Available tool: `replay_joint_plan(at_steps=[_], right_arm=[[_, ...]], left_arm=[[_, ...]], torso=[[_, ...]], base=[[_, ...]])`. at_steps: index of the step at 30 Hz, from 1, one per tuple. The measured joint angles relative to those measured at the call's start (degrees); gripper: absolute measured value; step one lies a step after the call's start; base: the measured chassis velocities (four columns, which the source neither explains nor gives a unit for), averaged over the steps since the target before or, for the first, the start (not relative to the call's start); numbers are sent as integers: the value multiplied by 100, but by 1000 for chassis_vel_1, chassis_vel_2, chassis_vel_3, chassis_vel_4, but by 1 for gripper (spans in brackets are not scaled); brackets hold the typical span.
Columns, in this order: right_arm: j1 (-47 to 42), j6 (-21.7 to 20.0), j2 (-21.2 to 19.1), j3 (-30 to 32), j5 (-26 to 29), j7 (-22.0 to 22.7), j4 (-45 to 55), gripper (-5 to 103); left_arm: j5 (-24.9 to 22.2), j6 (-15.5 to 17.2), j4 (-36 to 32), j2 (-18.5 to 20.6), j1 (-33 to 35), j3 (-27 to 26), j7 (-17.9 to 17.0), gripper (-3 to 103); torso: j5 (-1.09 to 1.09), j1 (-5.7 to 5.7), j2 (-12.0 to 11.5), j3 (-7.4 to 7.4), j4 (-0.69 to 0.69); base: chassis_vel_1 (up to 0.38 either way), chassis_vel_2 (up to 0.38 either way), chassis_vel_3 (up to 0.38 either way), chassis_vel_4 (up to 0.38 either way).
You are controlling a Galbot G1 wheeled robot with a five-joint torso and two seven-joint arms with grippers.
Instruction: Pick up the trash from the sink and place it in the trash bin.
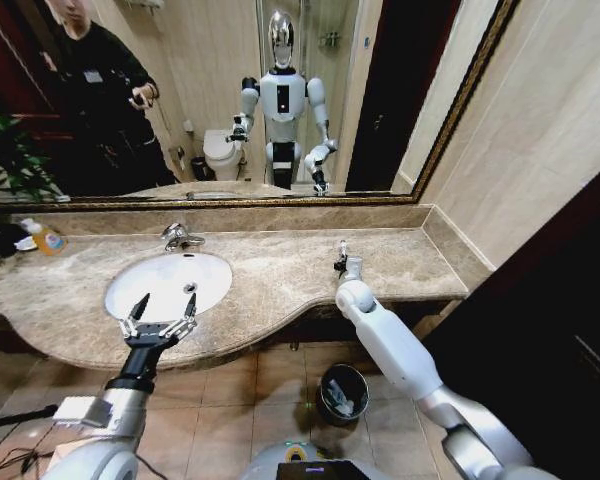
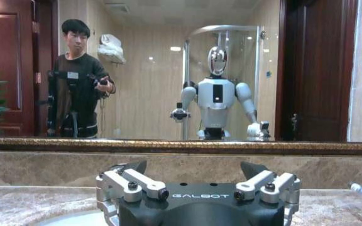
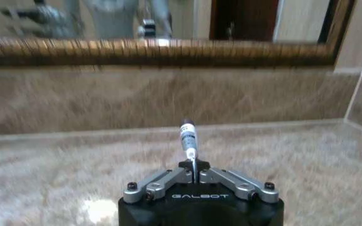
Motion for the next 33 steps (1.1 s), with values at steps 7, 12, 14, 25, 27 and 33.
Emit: replay_joint_plan(at_steps=[7, 12, 14, 25, 27, 33], right_arm=[[-783, 217, -588, 389, 20, -626, 1213, 1], [-1891, 553, -1197, 1057, 48, -1999, 2269, 1], [-2077, 626, -1274, 1196, 33, -2233, 2379, 1], [-5265, 1126, -812, 3232, -354, -4400, 3709, 1], [-5969, 1389, -545, 3404, -642, -4943, 3762, 1], [-6587, 2173, 41, 3341, -1536, -5603, 3123, 1]], left_arm=[[0, 0, 0, 0, 0, 0, 0, 100], [0, 0, 0, 0, 0, 0, 2, 100], [0, 0, 0, 0, 0, 0, 1, 100], [0, 0, 0, 0, 0, 0, 0, 100], [0, 0, 0, 1, 0, 0, 0, 100], [0, 0, 0, 0, 0, 0, 0, 100]], torso=[[1, 0, 0, 0, 0], [2, -1, 1, -1, -1], [1, -1, 0, 0, -1], [0, -2, 1, -1, -1], [-1, -1, 2, -1, -3], [0, -1, 2, 0, -1]], base=[[0, 0, 0, 0], [0, 0, 0, 0], [0, 0, 0, 0], [0, 0, 0, 0], [0, 0, 0, 0], [0, 0, 0, 0]])
